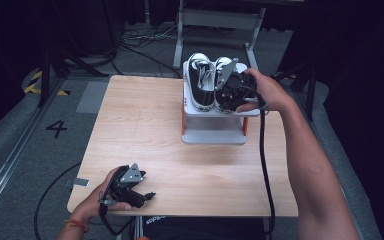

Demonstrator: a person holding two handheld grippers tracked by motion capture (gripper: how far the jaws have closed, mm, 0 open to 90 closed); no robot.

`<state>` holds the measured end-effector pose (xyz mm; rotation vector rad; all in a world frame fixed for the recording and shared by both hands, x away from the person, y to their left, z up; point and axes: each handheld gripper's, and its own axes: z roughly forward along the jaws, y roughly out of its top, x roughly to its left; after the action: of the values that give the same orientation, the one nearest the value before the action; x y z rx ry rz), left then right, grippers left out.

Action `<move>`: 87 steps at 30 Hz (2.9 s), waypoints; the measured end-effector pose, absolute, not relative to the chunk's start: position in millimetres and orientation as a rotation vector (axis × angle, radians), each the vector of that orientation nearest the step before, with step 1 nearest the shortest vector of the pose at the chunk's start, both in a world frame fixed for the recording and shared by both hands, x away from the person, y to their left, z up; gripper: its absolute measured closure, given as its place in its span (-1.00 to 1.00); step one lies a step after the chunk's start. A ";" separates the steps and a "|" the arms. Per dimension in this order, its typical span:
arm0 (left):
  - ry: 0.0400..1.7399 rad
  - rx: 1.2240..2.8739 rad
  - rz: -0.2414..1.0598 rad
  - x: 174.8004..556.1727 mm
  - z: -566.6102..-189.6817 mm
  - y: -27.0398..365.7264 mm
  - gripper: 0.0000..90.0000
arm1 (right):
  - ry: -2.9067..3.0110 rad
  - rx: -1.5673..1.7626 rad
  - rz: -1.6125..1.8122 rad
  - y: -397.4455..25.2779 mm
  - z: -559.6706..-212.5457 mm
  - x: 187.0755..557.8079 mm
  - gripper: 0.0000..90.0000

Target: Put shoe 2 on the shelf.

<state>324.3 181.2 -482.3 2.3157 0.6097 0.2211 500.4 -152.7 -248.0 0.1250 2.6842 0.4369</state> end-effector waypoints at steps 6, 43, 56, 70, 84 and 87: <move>0.610 2.316 0.221 324.3 -482.3 181.2 -0.60 | 2.635 0.192 0.565 -164.7 -245.0 496.1 -0.09; 0.615 2.314 0.224 323.8 -482.3 181.1 -0.60 | 2.368 0.534 0.964 -281.1 -272.9 422.8 -0.33; 0.620 2.313 0.225 323.6 -482.3 180.7 -0.60 | 2.396 0.642 0.990 -326.2 -359.9 383.6 -0.34; 0.613 2.318 0.218 325.5 -482.3 179.4 -0.62 | 2.458 0.809 0.908 -365.2 -444.6 347.6 -0.41; 0.624 2.317 0.224 324.2 -482.3 179.1 -0.62 | 2.370 1.078 1.051 -409.2 -487.3 326.0 -0.61; 0.626 2.317 0.225 324.0 -482.2 179.3 -0.62 | 2.365 1.086 1.047 -408.5 -487.3 327.1 -0.61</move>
<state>324.0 179.3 -482.2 2.3171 0.6256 0.2249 327.1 -408.5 -487.3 1.0857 2.3654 1.0473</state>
